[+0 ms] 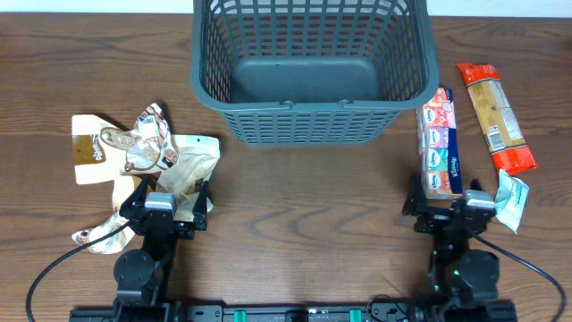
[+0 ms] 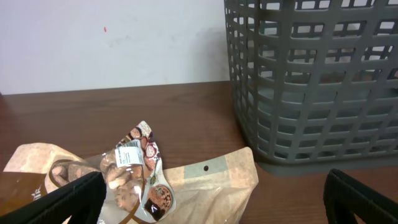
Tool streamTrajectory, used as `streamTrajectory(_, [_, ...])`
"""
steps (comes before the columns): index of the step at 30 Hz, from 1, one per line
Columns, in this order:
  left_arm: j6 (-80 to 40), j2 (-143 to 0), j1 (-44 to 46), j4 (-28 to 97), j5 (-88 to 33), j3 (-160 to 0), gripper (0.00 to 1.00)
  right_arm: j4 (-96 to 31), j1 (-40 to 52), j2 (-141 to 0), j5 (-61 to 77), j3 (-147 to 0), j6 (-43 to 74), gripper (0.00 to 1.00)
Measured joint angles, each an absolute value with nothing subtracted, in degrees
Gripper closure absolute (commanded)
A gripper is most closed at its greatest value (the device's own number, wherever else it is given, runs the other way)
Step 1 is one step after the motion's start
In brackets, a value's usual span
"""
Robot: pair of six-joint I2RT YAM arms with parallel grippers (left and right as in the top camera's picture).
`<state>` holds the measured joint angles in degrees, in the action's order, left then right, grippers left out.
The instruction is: Pack container
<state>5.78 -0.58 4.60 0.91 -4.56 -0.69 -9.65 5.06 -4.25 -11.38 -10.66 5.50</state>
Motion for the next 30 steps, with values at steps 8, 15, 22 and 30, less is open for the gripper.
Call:
streamTrajectory(8, [5.78, -0.58, 4.60, 0.93, -4.56, -0.69, 0.01, -24.49, -1.96, -26.28, -11.33, -37.82, 1.26, 0.01])
streamTrajectory(15, [5.78, -0.71, 4.60, 0.93, -4.58, -0.71, 0.01, -48.86, -11.55, -55.83, -5.54, -68.05, 0.38, 0.01])
streamTrajectory(22, [5.78, -1.23, 4.60, 0.97, -4.64, -0.73, 0.01, -61.65, -15.33, -76.34, -0.25, -86.48, 0.36, 0.01])
streamTrajectory(30, [5.78, -1.26, 4.60, 0.95, -4.73, -0.73, 0.01, -63.79, -15.38, -89.82, 1.21, -86.52, -0.69, 0.01])
